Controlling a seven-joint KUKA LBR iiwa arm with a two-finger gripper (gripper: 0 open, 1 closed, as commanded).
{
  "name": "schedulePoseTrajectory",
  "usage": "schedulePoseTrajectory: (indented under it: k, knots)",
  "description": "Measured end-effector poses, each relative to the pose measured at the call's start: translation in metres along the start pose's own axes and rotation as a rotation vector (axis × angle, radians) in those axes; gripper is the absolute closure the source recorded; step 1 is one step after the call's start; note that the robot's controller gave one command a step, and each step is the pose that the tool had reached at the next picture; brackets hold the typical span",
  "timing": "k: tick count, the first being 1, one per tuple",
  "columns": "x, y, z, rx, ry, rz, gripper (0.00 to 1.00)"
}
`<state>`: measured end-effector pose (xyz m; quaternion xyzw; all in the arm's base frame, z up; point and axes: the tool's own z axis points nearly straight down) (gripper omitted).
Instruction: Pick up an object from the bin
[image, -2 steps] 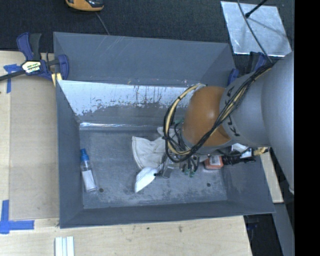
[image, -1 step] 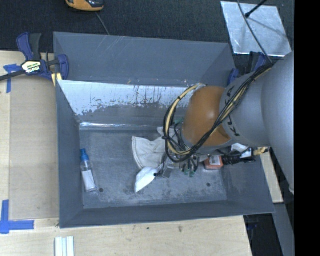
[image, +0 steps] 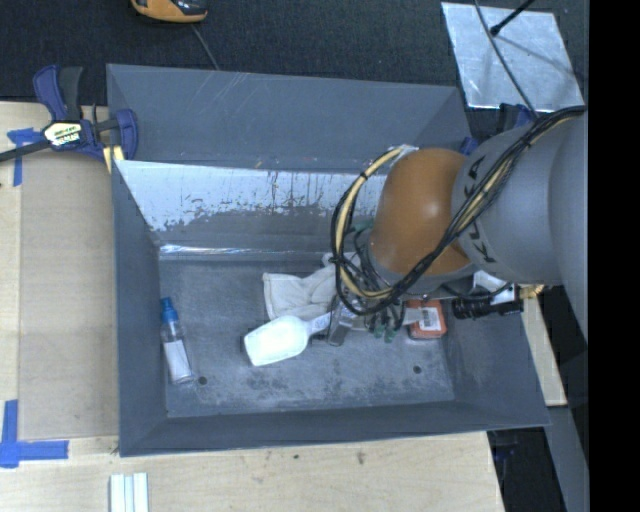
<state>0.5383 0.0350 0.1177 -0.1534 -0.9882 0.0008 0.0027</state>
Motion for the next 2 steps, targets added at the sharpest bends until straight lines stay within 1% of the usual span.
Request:
schedulePoseTrajectory:
  k: [1,2]
  knots:
    - [-0.003,0.012,-0.016,-0.005,-0.013,0.002,1.00]
    - [-0.002,-0.002,-0.108,-0.003,-0.007,-0.006,1.00]
